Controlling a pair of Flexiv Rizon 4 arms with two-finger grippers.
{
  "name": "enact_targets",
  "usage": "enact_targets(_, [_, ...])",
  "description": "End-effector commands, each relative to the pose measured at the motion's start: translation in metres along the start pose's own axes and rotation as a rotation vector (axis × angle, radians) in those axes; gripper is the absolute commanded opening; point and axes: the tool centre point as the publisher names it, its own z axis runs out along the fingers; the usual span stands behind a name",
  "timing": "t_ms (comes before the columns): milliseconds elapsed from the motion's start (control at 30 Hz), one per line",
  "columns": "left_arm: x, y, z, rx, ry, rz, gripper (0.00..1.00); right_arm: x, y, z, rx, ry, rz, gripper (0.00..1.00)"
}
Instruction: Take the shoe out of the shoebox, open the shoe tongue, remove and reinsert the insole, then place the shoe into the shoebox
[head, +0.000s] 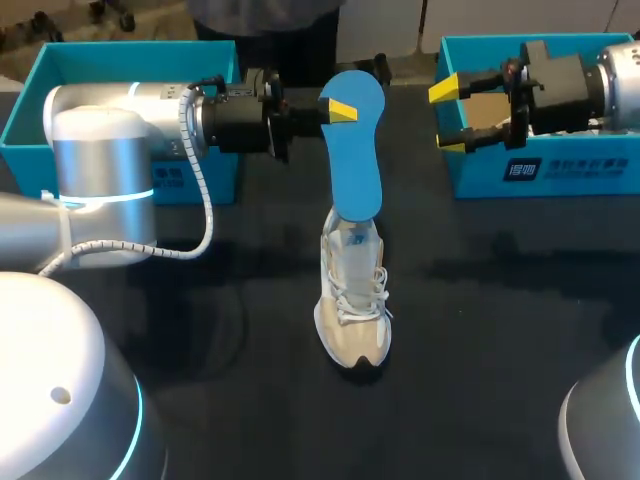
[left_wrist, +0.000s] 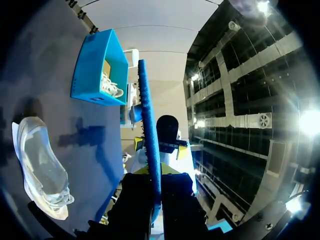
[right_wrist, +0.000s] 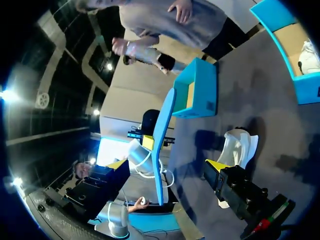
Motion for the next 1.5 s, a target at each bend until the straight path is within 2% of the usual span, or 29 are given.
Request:
enact_targets(33, [-0.001,-0.005,-0.005,-0.009,0.000,0.127,0.00,0.000,0.001,0.002,0.000,-0.001,0.001,1.00])
enact_targets(67, [-0.001,-0.006,-0.006,0.007,0.010,0.139,0.00,0.000,0.001,0.002,0.000,-0.001,0.001,1.00])
enact_targets(200, [0.005,-0.008,-0.009,-0.018,0.014,0.310,0.00,0.000,0.001,0.002,0.000,-0.001,0.001,1.00])
enact_targets(300, [0.008,-0.009,-0.012,-0.035,0.036,0.459,0.00,0.000,0.001,0.002,0.000,-0.001,0.001,1.00])
enact_targets(333, [0.007,-0.009,-0.012,-0.043,0.013,0.554,0.00,0.000,0.001,0.002,0.000,-0.001,0.001,1.00])
enact_targets(467, [0.006,-0.010,-0.011,-0.010,-0.032,0.731,0.00,0.000,0.001,0.002,0.000,-0.001,0.001,1.00])
enact_targets(533, [0.008,-0.010,-0.011,0.002,-0.021,0.830,0.00,0.000,0.001,0.002,0.000,-0.001,0.001,1.00])
enact_targets(567, [0.008,-0.010,-0.011,-0.017,-0.020,0.888,0.00,0.000,0.001,0.002,0.000,-0.001,0.001,1.00])
enact_targets(600, [0.011,-0.010,-0.011,0.013,0.013,0.931,0.00,0.000,0.001,0.002,0.000,-0.001,0.001,1.00])
enact_targets(633, [0.015,-0.011,-0.011,0.027,0.029,0.997,0.00,0.000,0.001,0.002,0.000,-0.001,0.001,1.00])
enact_targets(700, [0.020,-0.013,-0.014,0.003,0.032,1.213,0.00,0.000,0.001,0.002,0.000,-0.001,0.001,1.00])
enact_targets(800, [0.025,-0.016,-0.017,0.027,0.040,1.360,0.00,0.000,0.001,0.002,0.000,-0.001,0.001,1.00])
enact_targets(900, [0.027,-0.018,-0.018,0.005,0.090,1.517,0.00,0.000,0.001,0.002,0.000,-0.001,0.001,1.00])
enact_targets(1200, [0.026,-0.033,-0.017,-0.102,0.134,1.887,0.00,0.000,0.001,0.002,0.000,-0.001,0.001,1.00])
enact_targets(1300, [0.028,-0.038,-0.018,-0.108,0.134,2.011,0.00,0.000,0.001,0.002,0.000,-0.001,0.001,1.00])
enact_targets(1367, [0.030,-0.037,-0.017,-0.091,0.168,2.075,0.00,0.000,0.001,0.002,0.000,-0.001,0.001,1.00])
enact_targets(1500, [0.035,-0.034,-0.021,0.014,0.235,2.204,0.00,0.000,0.001,0.002,0.000,-0.001,0.001,1.00])
